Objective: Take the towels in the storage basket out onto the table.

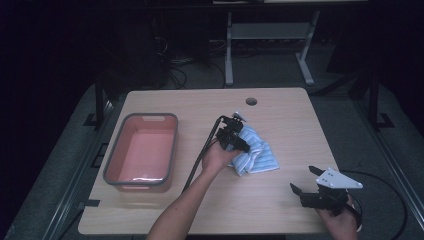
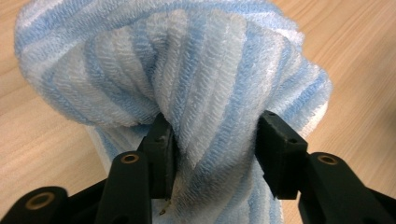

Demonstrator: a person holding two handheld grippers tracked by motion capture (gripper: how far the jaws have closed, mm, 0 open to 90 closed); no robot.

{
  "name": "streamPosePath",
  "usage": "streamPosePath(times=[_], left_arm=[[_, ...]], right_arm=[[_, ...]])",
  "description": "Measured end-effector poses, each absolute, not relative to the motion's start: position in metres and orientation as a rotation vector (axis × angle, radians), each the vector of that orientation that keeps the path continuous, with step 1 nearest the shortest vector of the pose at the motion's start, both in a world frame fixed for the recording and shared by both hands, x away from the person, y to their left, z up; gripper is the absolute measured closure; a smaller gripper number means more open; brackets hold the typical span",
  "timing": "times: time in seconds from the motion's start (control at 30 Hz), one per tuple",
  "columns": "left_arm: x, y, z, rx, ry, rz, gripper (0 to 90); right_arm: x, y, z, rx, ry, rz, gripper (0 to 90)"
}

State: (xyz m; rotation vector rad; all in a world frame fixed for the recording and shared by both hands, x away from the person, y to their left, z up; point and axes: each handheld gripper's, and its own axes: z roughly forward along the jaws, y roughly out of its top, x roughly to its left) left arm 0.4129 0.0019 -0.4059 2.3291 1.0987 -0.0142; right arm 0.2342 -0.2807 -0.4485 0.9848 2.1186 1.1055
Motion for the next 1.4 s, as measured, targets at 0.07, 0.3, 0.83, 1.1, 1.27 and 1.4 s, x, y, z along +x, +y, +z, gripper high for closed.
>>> streamPosePath(times=[0.07, 0.3, 0.83, 1.1, 1.27, 1.4], left_arm=[[0.413, 0.003, -0.406, 2.332, 1.096, -0.016, 48.8], [0.411, 0.007, -0.4, 2.323, 1.099, -0.014, 40.6], [0.406, 0.019, -0.386, 2.285, 1.096, 0.019, 29.3], [0.402, 0.023, -0.381, 2.278, 1.077, 0.037, 28.3], [0.399, 0.027, -0.377, 2.276, 1.063, 0.041, 27.6], [0.396, 0.03, -0.375, 2.265, 1.054, 0.048, 27.3]], right_arm=[[0.234, -0.281, -0.448, 0.987, 2.122, 1.101, 14.2], [0.235, -0.28, -0.449, 0.982, 2.124, 1.104, 14.2], [0.235, -0.278, -0.449, 0.991, 2.126, 1.101, 14.2], [0.236, -0.278, -0.449, 1.0, 2.127, 1.103, 14.2], [0.237, -0.279, -0.45, 1.002, 2.129, 1.097, 14.2], [0.238, -0.282, -0.449, 1.012, 2.123, 1.1, 14.2]])
